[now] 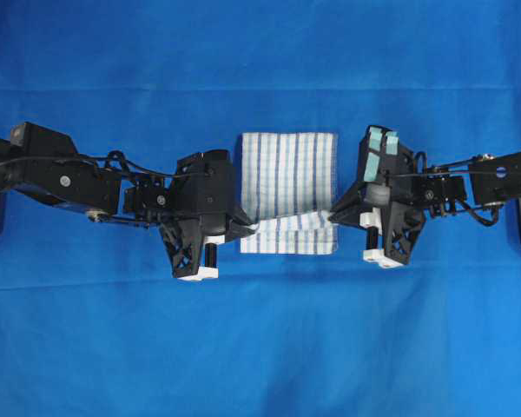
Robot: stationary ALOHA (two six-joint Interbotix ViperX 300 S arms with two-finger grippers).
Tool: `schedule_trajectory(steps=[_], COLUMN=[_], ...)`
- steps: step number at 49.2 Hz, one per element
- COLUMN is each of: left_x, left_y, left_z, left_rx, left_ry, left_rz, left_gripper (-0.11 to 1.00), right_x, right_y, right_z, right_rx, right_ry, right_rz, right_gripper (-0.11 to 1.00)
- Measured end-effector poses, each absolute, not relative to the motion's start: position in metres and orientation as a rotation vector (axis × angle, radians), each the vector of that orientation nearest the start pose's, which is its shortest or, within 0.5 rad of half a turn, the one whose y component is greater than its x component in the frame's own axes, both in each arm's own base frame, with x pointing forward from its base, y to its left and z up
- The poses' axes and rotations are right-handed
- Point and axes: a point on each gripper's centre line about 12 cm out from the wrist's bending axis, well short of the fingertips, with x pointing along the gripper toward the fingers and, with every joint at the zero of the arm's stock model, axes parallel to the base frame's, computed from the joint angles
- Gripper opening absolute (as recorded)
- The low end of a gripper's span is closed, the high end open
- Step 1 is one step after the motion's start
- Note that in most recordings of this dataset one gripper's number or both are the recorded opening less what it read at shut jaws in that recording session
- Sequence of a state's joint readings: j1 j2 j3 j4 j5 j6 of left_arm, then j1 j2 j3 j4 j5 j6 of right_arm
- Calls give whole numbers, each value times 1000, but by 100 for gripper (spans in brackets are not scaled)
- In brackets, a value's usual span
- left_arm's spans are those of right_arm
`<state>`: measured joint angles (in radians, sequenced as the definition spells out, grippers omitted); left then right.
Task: Fold the blue towel.
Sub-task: 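Fold the top end down over the bottom half with both grippers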
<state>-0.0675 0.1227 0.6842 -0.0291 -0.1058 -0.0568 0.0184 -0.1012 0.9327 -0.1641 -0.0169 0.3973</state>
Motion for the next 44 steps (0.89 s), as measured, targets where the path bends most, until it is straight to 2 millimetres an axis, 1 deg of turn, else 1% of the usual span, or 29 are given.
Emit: schedule_trajectory(steps=[12,19,21,22,24,25,32,34,36,40,44], left_x=[395,395,395,396,396,395,395,393,393,390,385], left_y=[-25,-25,-25,-25,-25,-25,-25,-25,-25,-25,-25], left_z=[109,107,108,108,109,108,107,106,106,110,123], left_rx=[-58,-56,-57,-56,-55,-53,-50,-50,-50,-45,-43], left_ry=[713,716,713,713,709,712,716,721,727,738,736], left_rz=[-27,-28,-27,-28,-29,-29,-30,-30,-29,-31,-34], left_gripper=[4,4,6,9,17,22,65,74,77,74,71], right_x=[316,318,318,318,319,318,320,321,321,322,322], right_y=[9,14,14,14,14,14,14,15,15,15,14], right_z=[116,116,117,117,117,117,118,118,119,125,138], right_rx=[215,209,207,208,209,206,207,204,203,198,182], right_ry=[838,843,841,840,840,840,838,841,844,849,836], right_rz=[-74,-60,-58,-59,-59,-58,-57,-57,-59,-61,-59], right_gripper=[8,9,9,9,10,13,54,64,69,65,63])
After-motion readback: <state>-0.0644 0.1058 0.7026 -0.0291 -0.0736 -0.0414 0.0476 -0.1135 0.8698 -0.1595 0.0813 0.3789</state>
